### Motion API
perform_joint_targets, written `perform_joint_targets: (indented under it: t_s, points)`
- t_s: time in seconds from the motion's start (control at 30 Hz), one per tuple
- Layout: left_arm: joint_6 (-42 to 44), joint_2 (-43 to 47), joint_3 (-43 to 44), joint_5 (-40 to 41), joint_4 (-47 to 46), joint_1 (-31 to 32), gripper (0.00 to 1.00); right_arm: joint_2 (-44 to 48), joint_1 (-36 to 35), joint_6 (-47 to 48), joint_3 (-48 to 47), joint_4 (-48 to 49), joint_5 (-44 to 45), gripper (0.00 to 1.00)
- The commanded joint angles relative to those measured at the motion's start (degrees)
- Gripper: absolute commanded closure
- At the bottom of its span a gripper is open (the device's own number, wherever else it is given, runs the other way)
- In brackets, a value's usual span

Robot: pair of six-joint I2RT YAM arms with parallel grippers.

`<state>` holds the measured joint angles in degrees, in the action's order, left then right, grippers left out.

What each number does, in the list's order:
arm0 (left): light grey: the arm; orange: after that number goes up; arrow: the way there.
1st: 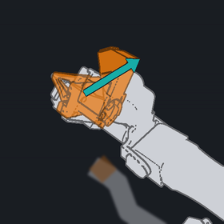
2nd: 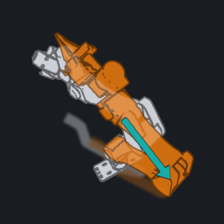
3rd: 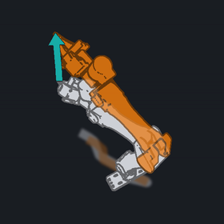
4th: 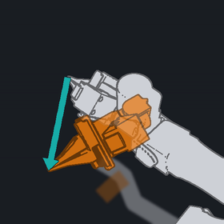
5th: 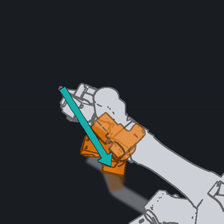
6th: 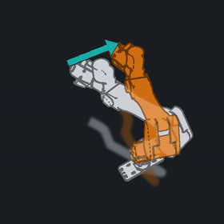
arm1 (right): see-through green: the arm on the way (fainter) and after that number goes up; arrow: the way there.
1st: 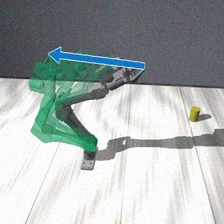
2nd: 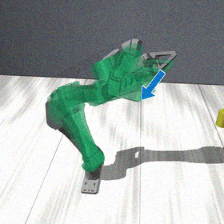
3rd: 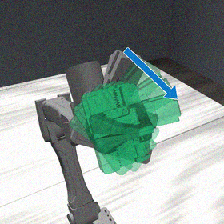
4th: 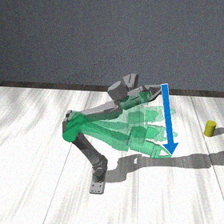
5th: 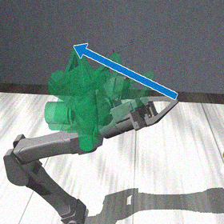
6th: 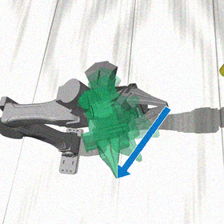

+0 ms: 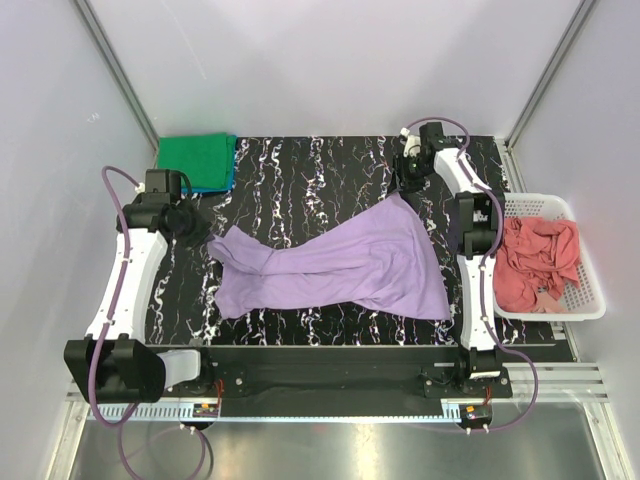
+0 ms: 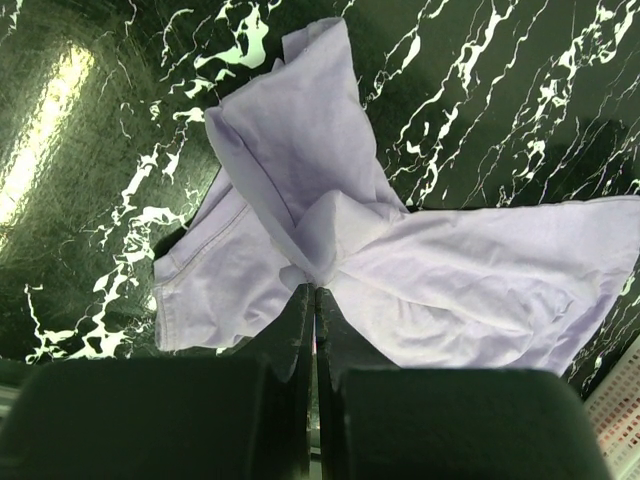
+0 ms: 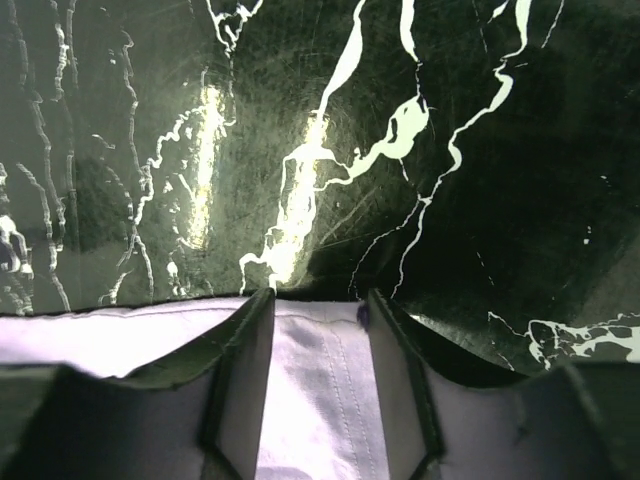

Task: Fold and stack the t-shirts
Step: Flatten the tshirt out

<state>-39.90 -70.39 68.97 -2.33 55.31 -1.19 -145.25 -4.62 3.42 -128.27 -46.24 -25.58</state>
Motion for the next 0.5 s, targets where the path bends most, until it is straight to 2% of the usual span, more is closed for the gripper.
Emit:
perform_joint_targets:
  t_s: [0.0,0.13,0.37,0.47]
  points:
    - [0.96,-0.1,0.2,-1.71,-2.4,-0.13,1.0,-1.88,-0.39,2.47,-1.64,-3.59,5.19,0.52]
    - [1.05,-0.27,0.47,-1.54,-2.4,-0.13,1.0,-1.53,-0.39,3.61,-0.5,-3.07,6.6,0.57]
    - [0.88,-0.62,0.02,-1.28,-2.93,-0.13,1.0,-0.21,-0.3,4.75,1.53,-2.37,5.19,0.59]
    - [0.79,-0.8,-0.33,-0.4,-3.45,-0.22,1.0,-0.82,-0.3,4.67,0.57,-2.62,4.93,0.76]
